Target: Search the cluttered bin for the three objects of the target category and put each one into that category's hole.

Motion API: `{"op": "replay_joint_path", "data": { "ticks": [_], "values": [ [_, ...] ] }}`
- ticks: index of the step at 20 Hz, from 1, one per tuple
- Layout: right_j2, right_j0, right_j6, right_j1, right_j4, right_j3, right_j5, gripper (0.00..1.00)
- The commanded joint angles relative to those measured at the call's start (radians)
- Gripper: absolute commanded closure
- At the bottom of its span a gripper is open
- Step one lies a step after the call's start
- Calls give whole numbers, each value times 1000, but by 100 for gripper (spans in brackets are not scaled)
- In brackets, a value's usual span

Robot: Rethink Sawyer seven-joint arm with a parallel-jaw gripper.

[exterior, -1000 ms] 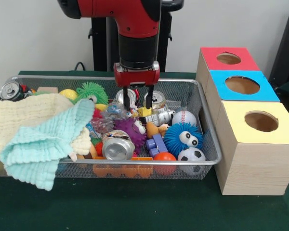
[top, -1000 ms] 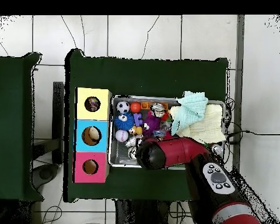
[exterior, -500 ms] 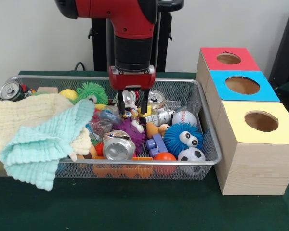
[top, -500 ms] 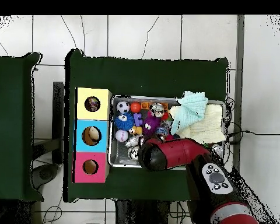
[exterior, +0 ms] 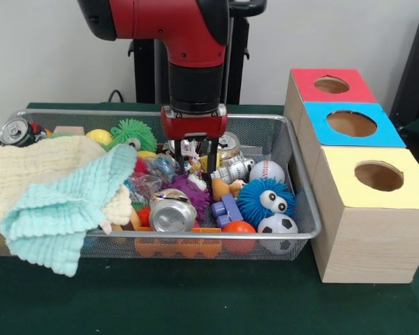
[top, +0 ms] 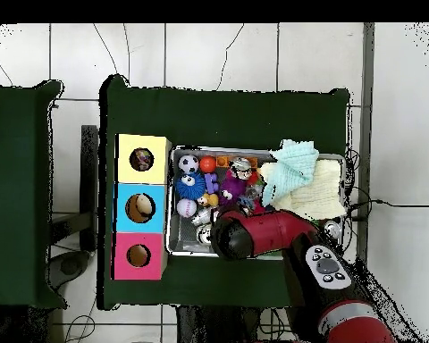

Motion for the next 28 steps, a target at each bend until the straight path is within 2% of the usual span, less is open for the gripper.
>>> {"op": "replay_joint_path", "data": {
  "ticks": [1,3,9,20,28],
  "values": [
    [79,-73,-54,72,-15,-97,85,0],
    [100,-95,-87,75,3,-95,146,0],
    [140,-148,-144,90,-5,-102,228,0],
    [218,-245,-168,32,-24,-13,293,0],
    [242,-259,-163,69,-57,-25,298,0]
  ]
}}
